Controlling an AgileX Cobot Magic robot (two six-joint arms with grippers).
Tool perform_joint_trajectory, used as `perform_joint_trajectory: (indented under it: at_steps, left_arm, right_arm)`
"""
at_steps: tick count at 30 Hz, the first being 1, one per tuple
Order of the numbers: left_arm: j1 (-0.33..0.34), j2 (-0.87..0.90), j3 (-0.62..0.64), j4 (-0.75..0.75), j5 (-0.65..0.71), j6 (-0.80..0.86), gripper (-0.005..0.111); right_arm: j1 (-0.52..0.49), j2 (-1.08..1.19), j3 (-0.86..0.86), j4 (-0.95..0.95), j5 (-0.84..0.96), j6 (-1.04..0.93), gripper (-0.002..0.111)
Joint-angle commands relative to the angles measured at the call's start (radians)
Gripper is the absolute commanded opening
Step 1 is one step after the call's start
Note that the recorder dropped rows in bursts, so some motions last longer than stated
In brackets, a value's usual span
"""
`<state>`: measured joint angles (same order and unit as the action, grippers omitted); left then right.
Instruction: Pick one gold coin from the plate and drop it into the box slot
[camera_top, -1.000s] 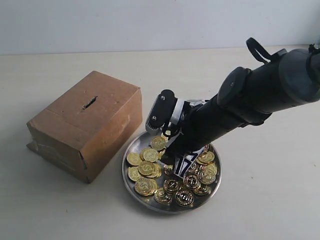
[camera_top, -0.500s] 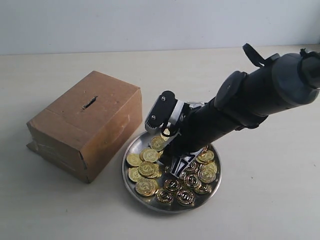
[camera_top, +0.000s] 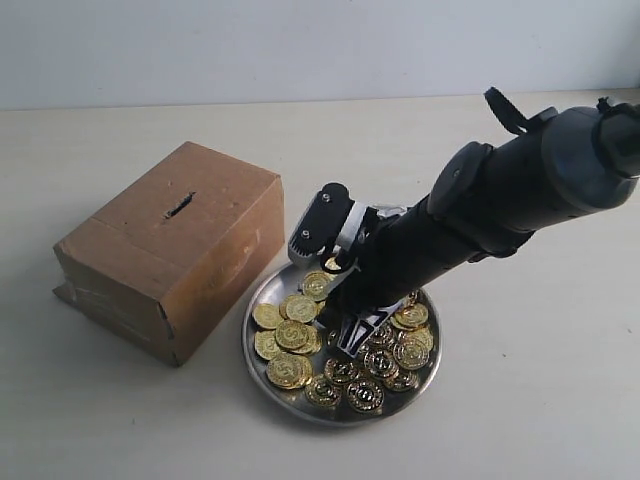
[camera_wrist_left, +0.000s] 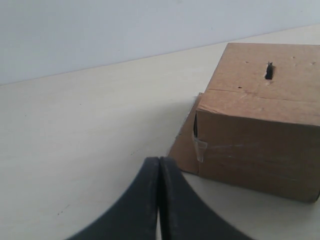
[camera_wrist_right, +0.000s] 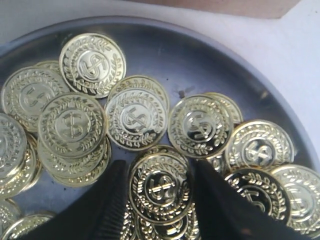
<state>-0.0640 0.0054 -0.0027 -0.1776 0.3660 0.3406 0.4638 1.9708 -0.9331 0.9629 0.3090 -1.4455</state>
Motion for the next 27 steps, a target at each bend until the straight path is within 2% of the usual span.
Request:
perform_joint_trajectory:
  at_steps: [1,8,16,21,24,27]
  left_arm:
    - [-0.005,-0.005,0.003,-0.001,-0.010,-0.003,0.001]
    - [-0.005,-0.005,0.003,-0.001,-0.010,-0.003,0.001]
    - [-0.005,-0.005,0.003,-0.001,-0.010,-0.003,0.001]
    - [-0.005,-0.005,0.003,-0.001,-0.010,-0.003,0.001]
    - [-0.005,-0.005,0.003,-0.001,-0.010,-0.003,0.001]
    - [-0.005,-0.005,0.003,-0.001,-0.010,-0.003,0.001]
  right_arm:
    - [0.002,-0.017,0.006,-0.011,0.018,-0.001,0.025]
    - [0.002,-0.107,0.006,-0.016,0.091,-0.001,0.025]
    - [0.002,-0.201,0.006,-0.032,0.299,0.024,0.023]
    - [0.002,-0.276,0.008,-0.143,0.417,0.024,0.021]
    - [0.002,-0.298,0.008,-0.231,0.430,0.007,0.021]
    - [0.002,-0.301,0.008,-0.243,0.426,0.007,0.021]
